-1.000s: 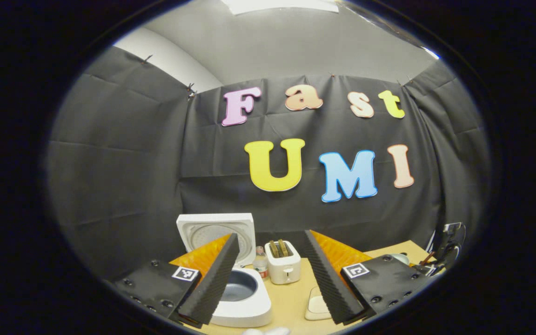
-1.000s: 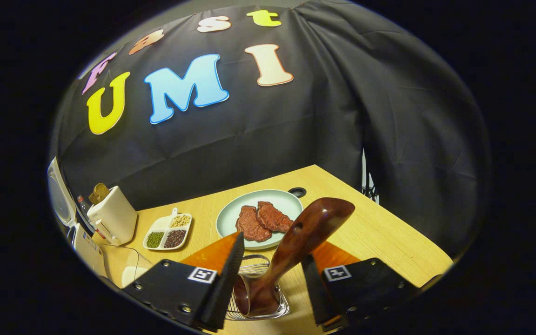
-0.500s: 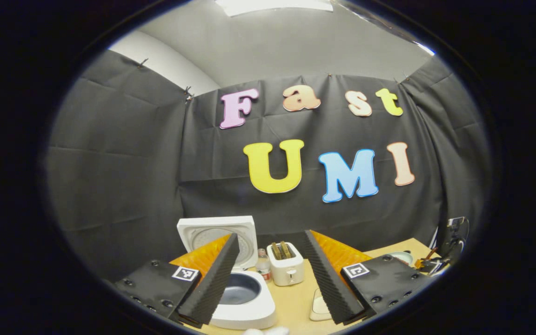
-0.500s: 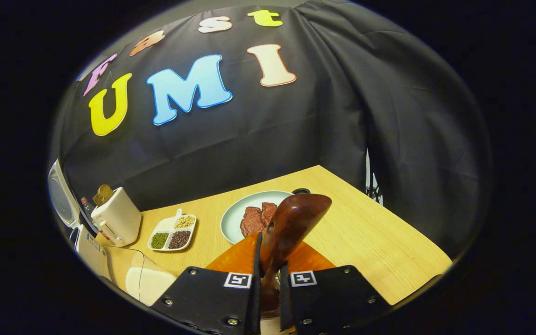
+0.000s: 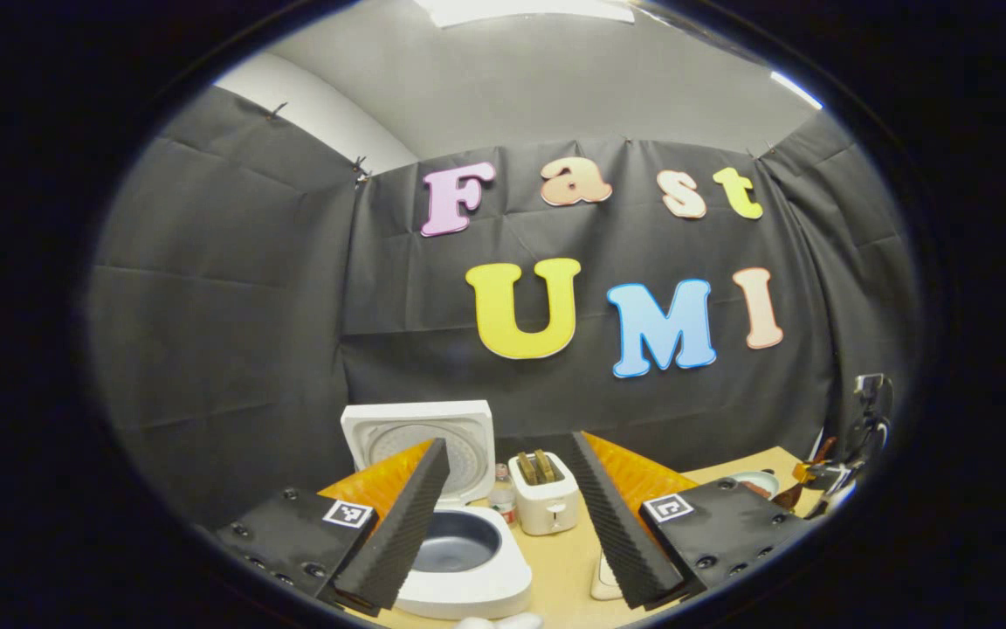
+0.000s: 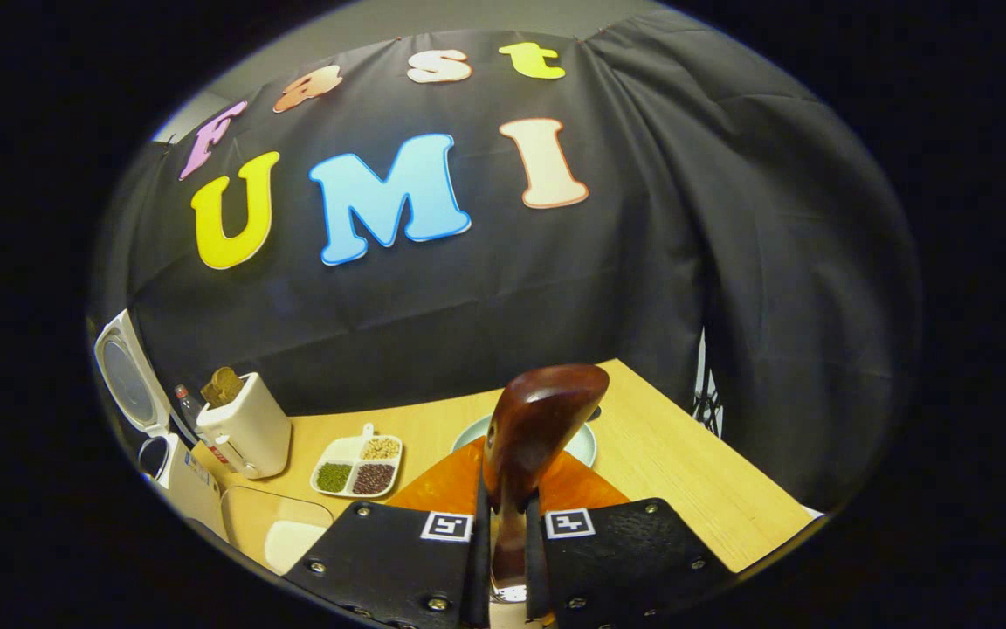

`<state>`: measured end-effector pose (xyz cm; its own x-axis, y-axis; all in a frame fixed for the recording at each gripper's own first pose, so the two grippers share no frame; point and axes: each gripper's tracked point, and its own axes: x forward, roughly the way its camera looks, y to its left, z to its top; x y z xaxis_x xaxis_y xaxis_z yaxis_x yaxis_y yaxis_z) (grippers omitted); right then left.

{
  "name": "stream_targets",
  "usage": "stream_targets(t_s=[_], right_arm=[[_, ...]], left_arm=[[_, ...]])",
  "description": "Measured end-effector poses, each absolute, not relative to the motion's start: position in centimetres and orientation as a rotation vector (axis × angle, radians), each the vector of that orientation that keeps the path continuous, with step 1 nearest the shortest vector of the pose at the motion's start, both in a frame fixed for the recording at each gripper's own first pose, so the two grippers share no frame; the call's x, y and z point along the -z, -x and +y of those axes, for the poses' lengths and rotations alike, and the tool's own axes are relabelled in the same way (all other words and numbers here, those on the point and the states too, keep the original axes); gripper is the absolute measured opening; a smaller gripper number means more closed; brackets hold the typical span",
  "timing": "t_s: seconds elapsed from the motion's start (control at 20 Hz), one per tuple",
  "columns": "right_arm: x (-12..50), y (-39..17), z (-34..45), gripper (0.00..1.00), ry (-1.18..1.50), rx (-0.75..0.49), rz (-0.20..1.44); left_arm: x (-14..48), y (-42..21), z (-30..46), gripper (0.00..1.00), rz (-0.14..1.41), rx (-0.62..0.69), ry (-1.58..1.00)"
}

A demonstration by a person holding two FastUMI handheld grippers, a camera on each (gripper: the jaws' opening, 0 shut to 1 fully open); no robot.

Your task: Close the left gripper, press the button to open the rice cooker; take a wooden spoon from the chopstick holder with the right hand, scoop a spoonful of rice and pour it into the rice cooker, then put the wooden spoon back into the chopstick holder.

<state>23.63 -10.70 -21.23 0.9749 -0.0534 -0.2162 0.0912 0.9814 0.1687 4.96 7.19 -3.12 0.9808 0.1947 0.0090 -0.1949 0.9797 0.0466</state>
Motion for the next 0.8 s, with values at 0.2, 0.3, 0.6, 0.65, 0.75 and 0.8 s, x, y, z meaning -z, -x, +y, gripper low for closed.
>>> stream_targets(t_s=[0.2,0.3,0.6,0.65,0.75,0.8], right_arm=[[15.6,-22.8,-5.3,0.16,-0.158,-0.008,0.161],[13.8,-22.3,-1.9,0.16,-0.144,-0.053,0.149],[15.4,-20.8,8.2,0.16,-0.093,-0.168,0.175],[16.6,-20.8,9.4,0.16,-0.08,-0.179,0.197],[19.5,-21.1,11.0,0.16,-0.001,-0.185,0.229],[20.8,-21.2,11.6,0.16,0.033,-0.18,0.244]], left_arm=[[3.5,-4.6,9.3,1.0,-0.011,-0.203,-0.038],[3.8,-4.4,10.3,1.0,-0.01,-0.207,-0.025],[4.6,-3.6,13.2,0.96,-0.015,-0.229,-0.028],[4.7,-3.5,13.6,0.95,-0.012,-0.234,-0.032],[5.1,-3.5,14.2,0.96,-0.007,-0.239,-0.027],[5.2,-3.6,14.4,1.0,-0.002,-0.239,-0.023]])
